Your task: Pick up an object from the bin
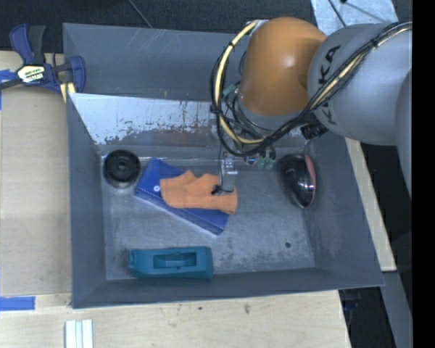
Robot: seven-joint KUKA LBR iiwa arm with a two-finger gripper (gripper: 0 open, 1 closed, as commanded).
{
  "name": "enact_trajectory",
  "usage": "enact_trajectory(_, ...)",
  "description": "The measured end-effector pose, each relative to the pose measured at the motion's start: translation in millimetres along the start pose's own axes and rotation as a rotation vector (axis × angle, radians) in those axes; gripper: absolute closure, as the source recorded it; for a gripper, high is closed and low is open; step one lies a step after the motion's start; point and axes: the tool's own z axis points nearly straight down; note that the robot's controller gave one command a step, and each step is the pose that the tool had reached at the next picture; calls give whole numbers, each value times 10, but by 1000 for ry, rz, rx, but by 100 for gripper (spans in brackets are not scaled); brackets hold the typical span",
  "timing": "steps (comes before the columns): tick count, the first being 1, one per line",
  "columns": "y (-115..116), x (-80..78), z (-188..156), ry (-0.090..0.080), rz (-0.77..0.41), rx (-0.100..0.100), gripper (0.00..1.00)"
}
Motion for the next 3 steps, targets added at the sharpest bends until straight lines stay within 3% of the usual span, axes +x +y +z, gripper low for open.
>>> enact_trajectory(1,-1,-1,-21,-2,0,0,0)
enact_trajectory(2,15,-45,-96,-8,-145,0,0)
enact_trajectory(3,80,-60,298,-15,-325,1,0)
